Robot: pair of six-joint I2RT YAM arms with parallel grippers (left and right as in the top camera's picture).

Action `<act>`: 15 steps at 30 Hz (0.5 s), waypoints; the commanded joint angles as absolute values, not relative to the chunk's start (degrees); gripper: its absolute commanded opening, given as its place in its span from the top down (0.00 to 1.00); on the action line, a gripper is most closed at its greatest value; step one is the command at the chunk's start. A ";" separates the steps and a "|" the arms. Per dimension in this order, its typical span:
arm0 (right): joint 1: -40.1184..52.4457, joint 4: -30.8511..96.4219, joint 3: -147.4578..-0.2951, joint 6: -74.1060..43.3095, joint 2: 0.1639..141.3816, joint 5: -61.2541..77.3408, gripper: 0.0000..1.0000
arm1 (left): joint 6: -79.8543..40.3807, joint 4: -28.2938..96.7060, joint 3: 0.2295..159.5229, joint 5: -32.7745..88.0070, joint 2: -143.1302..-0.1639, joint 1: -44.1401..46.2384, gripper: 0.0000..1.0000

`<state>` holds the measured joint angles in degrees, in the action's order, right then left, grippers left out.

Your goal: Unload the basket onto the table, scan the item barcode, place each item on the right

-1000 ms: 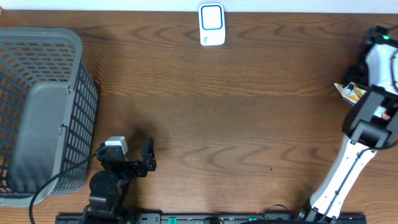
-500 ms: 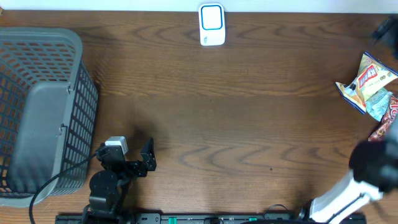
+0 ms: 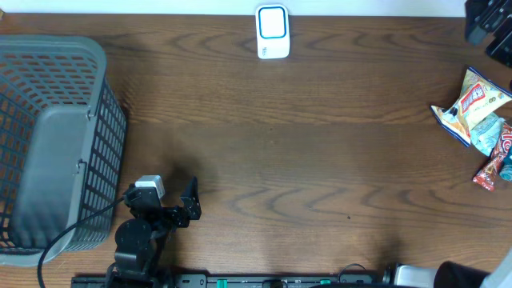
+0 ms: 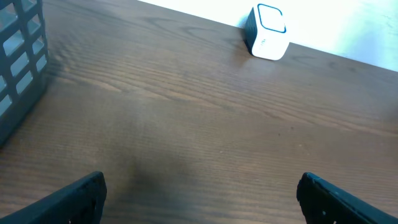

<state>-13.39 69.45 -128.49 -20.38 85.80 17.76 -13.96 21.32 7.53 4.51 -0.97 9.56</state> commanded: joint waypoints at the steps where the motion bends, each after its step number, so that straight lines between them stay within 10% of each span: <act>1: -11.22 69.95 -128.09 -20.10 83.44 19.00 0.01 | -14.48 22.28 6.63 4.21 -0.67 9.78 0.02; 15: -5.10 71.02 -127.79 -20.12 82.54 22.68 0.01 | -14.48 22.28 6.63 4.21 -0.67 9.78 0.02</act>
<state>-6.07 70.91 -128.07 -20.36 83.20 21.26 -13.96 21.32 7.53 4.51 -0.95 9.56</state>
